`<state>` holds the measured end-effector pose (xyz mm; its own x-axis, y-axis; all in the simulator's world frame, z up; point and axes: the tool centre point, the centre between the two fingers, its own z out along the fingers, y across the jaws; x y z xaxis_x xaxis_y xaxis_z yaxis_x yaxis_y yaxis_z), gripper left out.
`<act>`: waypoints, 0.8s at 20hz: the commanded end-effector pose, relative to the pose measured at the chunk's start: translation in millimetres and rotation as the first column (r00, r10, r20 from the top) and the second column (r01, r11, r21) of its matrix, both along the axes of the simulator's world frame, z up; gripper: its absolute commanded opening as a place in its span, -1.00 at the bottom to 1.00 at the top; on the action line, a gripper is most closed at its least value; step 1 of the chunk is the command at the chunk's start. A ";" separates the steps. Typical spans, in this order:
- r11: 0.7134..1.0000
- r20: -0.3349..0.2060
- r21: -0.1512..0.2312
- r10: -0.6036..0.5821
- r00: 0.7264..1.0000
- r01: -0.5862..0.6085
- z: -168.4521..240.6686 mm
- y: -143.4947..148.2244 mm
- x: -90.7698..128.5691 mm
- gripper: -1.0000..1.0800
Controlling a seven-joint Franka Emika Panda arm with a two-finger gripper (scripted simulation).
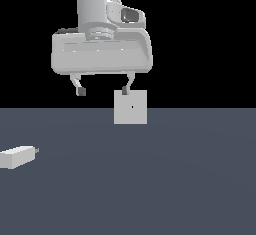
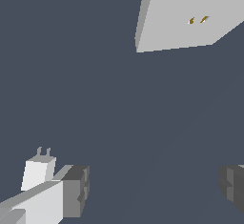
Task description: Plug the charger into the wall socket.
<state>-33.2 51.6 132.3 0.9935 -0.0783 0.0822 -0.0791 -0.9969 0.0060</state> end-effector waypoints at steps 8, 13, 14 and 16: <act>0.999 0.096 -0.003 -0.045 0.994 0.046 -23.4 54.1 -20.4 0.92; 0.998 0.138 -0.005 -0.065 0.988 0.066 -34.6 77.7 -27.1 0.92; 0.998 0.145 -0.005 -0.069 0.987 0.070 -36.8 82.2 -28.2 0.92; 0.997 0.161 -0.006 -0.076 0.984 0.078 -41.1 90.9 -30.2 0.92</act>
<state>-61.7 135.7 94.5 0.9624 -0.1462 0.2291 -0.1503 -0.9886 0.0003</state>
